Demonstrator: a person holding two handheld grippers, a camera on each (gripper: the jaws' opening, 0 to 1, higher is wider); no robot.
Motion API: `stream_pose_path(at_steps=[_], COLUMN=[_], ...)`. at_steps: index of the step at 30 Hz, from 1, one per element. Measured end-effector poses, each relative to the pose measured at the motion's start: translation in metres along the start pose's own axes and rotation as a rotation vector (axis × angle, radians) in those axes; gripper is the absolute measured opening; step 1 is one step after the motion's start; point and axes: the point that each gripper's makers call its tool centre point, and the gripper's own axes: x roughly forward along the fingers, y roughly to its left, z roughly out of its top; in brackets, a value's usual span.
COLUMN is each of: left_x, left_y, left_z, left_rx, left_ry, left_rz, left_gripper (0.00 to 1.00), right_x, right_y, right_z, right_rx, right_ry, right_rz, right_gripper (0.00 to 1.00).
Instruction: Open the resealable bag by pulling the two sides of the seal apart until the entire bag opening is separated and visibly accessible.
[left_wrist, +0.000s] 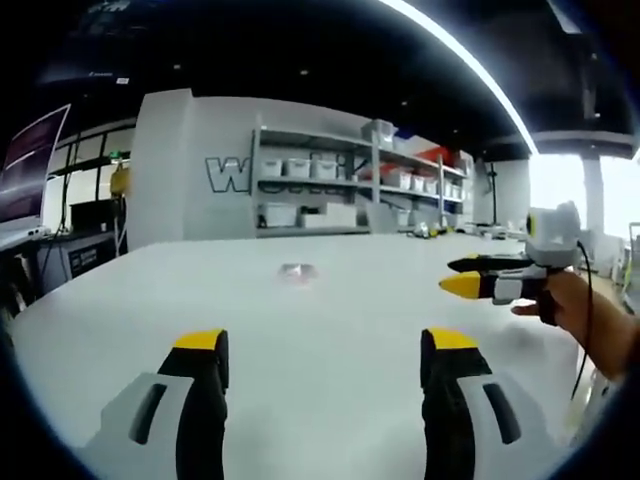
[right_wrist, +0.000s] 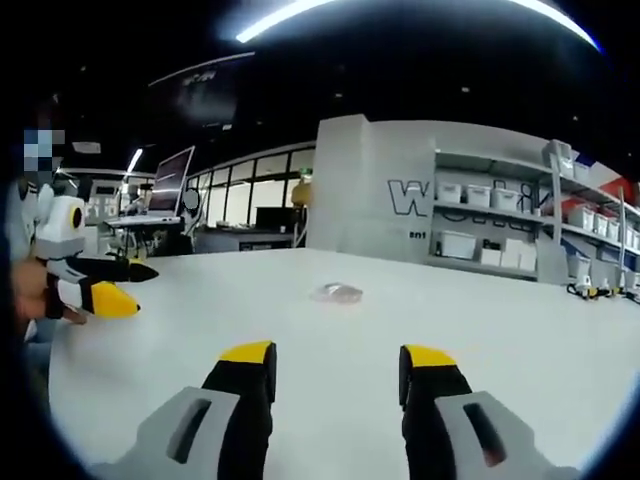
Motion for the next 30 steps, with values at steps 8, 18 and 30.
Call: stream_pose_path(at_steps=[8, 18, 30], left_x=[0.000, -0.001, -0.002], left_y=[0.002, 0.008, 0.009], left_z=[-0.003, -0.008, -0.009], left_rx=[0.001, 0.003, -0.004], left_ry=[0.014, 0.035, 0.031], left_rz=[0.002, 0.008, 0.008], left_gripper=[0.78, 0.77, 0.77], right_x=[0.007, 0.025, 0.032], right_y=[0.005, 0.007, 0.015], right_z=[-0.001, -0.002, -0.005], right_rx=[-0.017, -0.029, -0.013], right_ry=[0.004, 0.004, 0.005], right_rz=[0.022, 0.064, 0.116], right_gripper=[0.41, 0.37, 0.32])
